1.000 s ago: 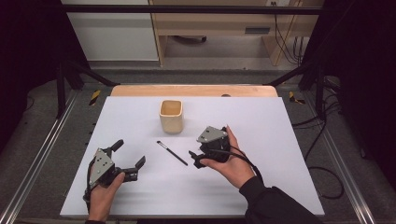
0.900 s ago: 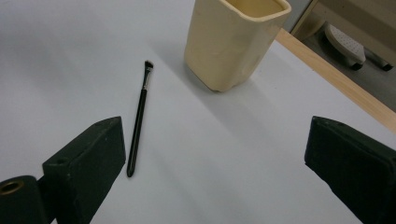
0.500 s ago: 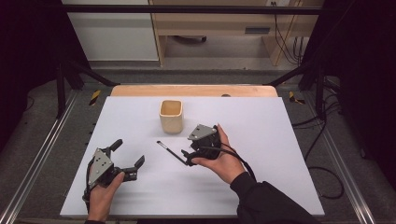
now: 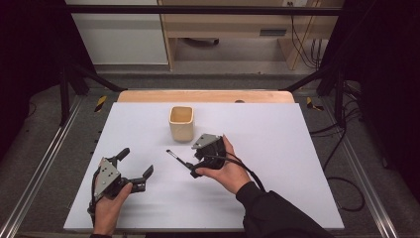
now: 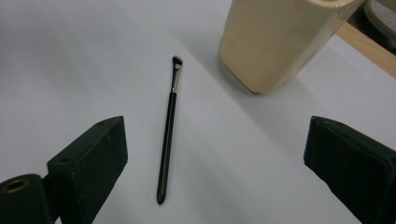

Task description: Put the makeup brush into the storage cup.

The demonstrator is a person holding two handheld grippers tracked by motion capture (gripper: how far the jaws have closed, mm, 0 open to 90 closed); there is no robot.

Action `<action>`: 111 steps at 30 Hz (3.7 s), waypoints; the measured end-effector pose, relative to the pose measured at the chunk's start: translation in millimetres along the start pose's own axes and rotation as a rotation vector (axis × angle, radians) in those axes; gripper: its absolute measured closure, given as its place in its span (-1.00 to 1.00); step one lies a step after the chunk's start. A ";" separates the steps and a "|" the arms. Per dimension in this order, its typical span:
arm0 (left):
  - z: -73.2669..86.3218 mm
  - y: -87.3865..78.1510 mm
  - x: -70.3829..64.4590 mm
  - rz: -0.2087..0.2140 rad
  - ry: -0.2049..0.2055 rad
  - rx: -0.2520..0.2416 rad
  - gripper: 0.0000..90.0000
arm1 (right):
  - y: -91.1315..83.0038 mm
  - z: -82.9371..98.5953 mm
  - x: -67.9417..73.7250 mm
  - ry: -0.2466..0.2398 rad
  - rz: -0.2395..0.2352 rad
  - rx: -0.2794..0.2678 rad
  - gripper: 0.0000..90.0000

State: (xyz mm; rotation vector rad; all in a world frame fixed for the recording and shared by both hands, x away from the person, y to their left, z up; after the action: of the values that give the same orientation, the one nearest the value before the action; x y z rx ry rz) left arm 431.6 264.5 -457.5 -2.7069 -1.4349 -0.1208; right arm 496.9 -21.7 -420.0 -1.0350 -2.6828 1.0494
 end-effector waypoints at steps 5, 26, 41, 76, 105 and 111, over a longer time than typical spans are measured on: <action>0.2 0.3 0.6 -0.001 -0.004 -0.003 -0.99 | 6.9 -0.5 -1.3 0.029 -0.020 0.015 -0.86; 0.1 0.9 0.3 -0.002 0.003 0.004 -0.99 | 35.5 0.7 5.3 0.049 -0.056 0.106 -0.85; 0.4 0.3 1.3 0.001 -0.016 -0.005 -0.99 | 41.8 3.3 6.7 0.047 -0.068 0.134 -0.78; -3.8 -1.7 0.4 0.004 -0.009 -0.042 -0.99 | 57.5 7.2 13.5 0.077 -0.105 0.180 0.21; -3.8 -0.8 -1.2 0.009 0.000 -0.037 -0.99 | 54.8 12.0 15.8 0.114 -0.119 0.200 0.57; -3.8 -0.8 -1.6 0.009 0.004 -0.035 -0.99 | 55.9 13.2 16.6 0.122 -0.122 0.210 0.60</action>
State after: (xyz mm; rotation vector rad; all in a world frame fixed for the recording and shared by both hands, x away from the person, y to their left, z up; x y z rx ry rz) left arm 429.9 263.2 -453.9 -2.7392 -1.4321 -0.1519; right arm 511.7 11.0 -467.8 -0.8570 -2.4423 1.1730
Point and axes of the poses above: each handheld gripper's, and its own axes: y roughly forward along the jaws, z roughly out of its underside, x roughly to its left, the point moved 1 cm from there along y, roughly forward along the jaws, and after that the axes turned 2 degrees about -x, right-handed, at the moved point
